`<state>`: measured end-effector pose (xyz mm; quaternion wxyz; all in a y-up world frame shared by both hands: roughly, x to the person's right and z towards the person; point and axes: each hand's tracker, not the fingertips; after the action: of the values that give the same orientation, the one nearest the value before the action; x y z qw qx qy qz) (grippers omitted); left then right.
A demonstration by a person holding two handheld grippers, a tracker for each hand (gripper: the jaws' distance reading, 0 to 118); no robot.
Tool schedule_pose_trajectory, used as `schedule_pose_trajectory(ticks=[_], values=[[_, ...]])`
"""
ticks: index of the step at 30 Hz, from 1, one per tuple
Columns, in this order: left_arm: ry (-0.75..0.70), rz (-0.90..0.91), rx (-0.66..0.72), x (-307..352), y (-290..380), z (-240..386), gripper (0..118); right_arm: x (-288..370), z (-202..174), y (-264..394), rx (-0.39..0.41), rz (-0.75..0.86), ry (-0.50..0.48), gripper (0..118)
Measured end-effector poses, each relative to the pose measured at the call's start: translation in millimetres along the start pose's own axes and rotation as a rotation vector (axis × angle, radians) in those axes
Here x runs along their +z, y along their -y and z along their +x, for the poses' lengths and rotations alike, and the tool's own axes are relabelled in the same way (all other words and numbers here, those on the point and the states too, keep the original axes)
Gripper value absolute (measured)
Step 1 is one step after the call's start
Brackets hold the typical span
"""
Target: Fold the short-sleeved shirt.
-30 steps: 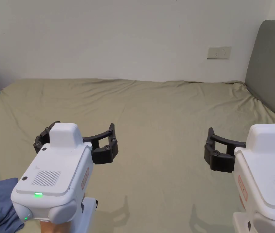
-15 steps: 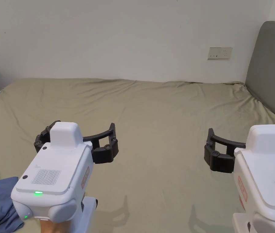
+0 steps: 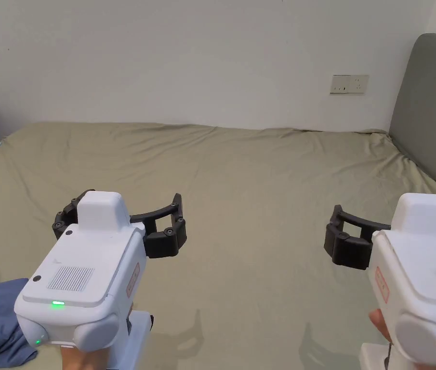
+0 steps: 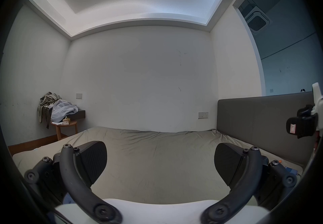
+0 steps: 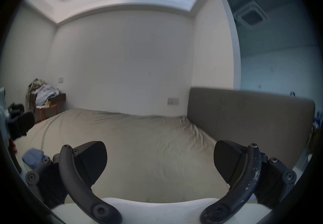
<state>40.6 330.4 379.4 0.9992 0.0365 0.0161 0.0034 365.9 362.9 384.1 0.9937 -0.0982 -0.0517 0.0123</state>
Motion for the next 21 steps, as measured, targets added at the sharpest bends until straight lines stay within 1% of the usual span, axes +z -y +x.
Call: schedule_pose_trajectory(ticks=[2,4,6,9,14,16,18,21], values=[[0.000,-0.001,0.007,0,-1,-1,118,-4,4,-7,-0.112,-0.150,0.028,118],[0.001,0.001,0.012,0,-1,-2,118,-7,6,-12,-0.161,-0.245,0.056,118],[0.001,0.002,0.014,1,-2,-2,118,-8,8,-15,-0.182,-0.301,0.065,118],[0.002,0.004,0.013,1,-3,-2,118,-5,8,-18,-0.176,-0.306,0.055,118],[0.000,0.005,0.013,0,-2,-3,118,-3,5,-19,-0.179,-0.308,0.071,118],[-0.001,0.004,0.015,-1,-2,-3,118,-4,4,-19,-0.157,-0.280,0.046,118],[0.000,0.003,0.014,0,-2,-3,118,-4,-1,-19,-0.112,-0.261,0.075,118],[0.001,0.004,0.008,1,-2,-2,118,-5,-2,-19,-0.099,-0.245,0.084,118]])
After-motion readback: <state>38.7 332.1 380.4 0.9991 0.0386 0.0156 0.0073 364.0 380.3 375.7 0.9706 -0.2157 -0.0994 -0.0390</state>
